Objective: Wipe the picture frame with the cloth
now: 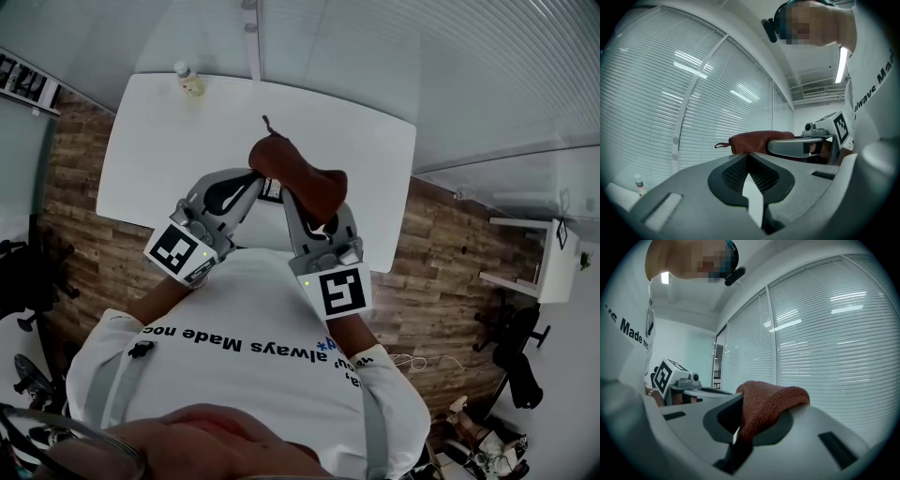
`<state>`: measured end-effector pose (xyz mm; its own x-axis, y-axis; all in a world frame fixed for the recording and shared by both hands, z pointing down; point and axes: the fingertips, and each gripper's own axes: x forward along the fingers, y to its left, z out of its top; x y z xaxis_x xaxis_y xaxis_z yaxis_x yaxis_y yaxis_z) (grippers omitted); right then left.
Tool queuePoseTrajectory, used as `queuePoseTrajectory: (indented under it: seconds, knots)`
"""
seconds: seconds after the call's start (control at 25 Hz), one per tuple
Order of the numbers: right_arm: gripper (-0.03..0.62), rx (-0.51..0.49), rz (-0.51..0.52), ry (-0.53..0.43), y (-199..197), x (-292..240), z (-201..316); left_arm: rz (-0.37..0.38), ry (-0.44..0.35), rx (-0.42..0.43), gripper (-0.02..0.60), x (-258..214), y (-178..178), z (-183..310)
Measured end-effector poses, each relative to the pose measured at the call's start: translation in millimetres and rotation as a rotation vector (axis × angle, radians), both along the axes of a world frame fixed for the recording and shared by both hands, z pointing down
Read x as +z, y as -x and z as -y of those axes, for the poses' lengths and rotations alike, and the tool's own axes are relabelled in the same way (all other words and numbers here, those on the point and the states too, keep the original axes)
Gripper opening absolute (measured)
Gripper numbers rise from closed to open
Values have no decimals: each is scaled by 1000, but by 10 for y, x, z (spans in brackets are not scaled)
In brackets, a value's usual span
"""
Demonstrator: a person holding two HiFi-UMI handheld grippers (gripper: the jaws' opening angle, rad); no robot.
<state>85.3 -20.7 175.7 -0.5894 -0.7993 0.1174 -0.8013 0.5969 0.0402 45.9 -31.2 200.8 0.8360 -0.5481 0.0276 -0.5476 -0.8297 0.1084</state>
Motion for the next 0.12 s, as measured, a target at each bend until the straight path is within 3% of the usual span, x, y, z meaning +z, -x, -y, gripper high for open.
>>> queuePoseTrajectory:
  seconds: [0.12]
  knots:
    - [31, 1, 4, -6, 10, -18, 21, -2, 5, -2, 2, 8, 12, 18]
